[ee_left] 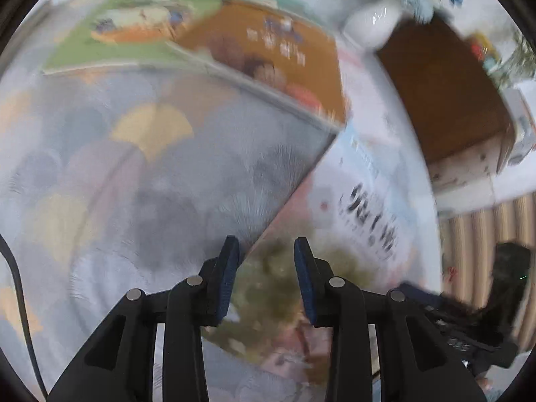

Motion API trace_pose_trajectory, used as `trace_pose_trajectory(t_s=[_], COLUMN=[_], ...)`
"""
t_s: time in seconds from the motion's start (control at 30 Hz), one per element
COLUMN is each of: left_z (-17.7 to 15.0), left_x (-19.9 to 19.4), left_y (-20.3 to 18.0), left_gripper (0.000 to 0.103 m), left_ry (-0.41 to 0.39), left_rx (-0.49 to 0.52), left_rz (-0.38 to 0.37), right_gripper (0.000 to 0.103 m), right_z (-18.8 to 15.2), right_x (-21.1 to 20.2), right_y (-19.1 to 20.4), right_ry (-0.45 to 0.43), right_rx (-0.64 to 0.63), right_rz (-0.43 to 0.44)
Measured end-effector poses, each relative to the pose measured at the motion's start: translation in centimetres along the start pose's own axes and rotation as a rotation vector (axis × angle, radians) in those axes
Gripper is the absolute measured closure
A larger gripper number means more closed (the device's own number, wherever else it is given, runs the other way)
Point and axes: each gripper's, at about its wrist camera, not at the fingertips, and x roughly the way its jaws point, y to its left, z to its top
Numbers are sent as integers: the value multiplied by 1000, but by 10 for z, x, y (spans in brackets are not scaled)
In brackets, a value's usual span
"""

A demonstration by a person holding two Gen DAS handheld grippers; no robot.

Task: Organize books
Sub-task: 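Grasp the rabbit-cover book's edge with the left gripper while the right gripper grips it, then lift the rabbit-cover book with both grippers and turn it upright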

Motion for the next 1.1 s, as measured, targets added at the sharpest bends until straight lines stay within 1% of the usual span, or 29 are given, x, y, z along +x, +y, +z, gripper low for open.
trace_pose_trajectory(t_s=[0.03,0.1,0.17,0.23,0.27,0.3,0.37,0.4,0.43,0.47,0.53,0.57,0.6,0.67,0.7,0.8,0.83,0.87,0.93,1.0,1.1], left_z=[-5,-21,-46,-77,-93,-105,-126,-135,-140,-143,-146,-145,-144,-139,-138,-135,-137,-139,-144,-140,-141], left_x=[-3,-7,-16,-28,-36,-42,-58,-66,-73,-81,-95,-99,-104,-112,-112,-118,-119,-120,-120,-118,-118], left_y=[-2,-1,1,8,14,21,45,58,70,81,102,107,114,129,131,143,145,146,150,148,146], left_gripper=[73,73,73,73,73,73,73,73,73,73,73,73,73,73,73,73,73,73,73,73,73], left_ry=[-6,43,65,76,68,62,39,20,0,-15,-63,-81,-99,-129,-140,-170,-174,-177,-183,-183,-178], left_rx=[18,7,4,-9,-33,-65,-178,-238,-290,-326,-392,-405,-417,-448,-462,-510,-519,-528,-549,-553,-550], left_rz=[-5,-51,-63,-61,-59,-63,-77,-83,-93,-86,-38,-20,3,40,40,49,54,56,46,48,68], right_gripper=[50,45,44,43,42,41,41,41,41,41,41,41,41,41,42,42,42,42,42,42,42], right_z=[5,2,2,-6,-9,-13,-14,-12,-9,-5,6,6,14,23,30,26,16,15,9,5,3], right_x=[1,4,7,11,13,16,22,27,31,35,48,52,57,64,66,64,56,57,59,53,51], right_y=[3,17,27,45,53,69,94,116,134,148,186,198,215,230,235,221,212,206,205,192,183], right_ry=[5,7,25,62,74,88,101,100,101,104,111,105,97,102,109,112,111,115,108,110,103], right_rx=[-18,-77,-147,-239,-273,-335,-414,-470,-505,-526,-560,-568,-582,-575,-556,-524,-523,-525,-533,-553,-582], right_rz=[3,-47,-74,-62,-58,-53,-38,-18,12,36,71,75,95,126,153,181,178,172,185,186,182])
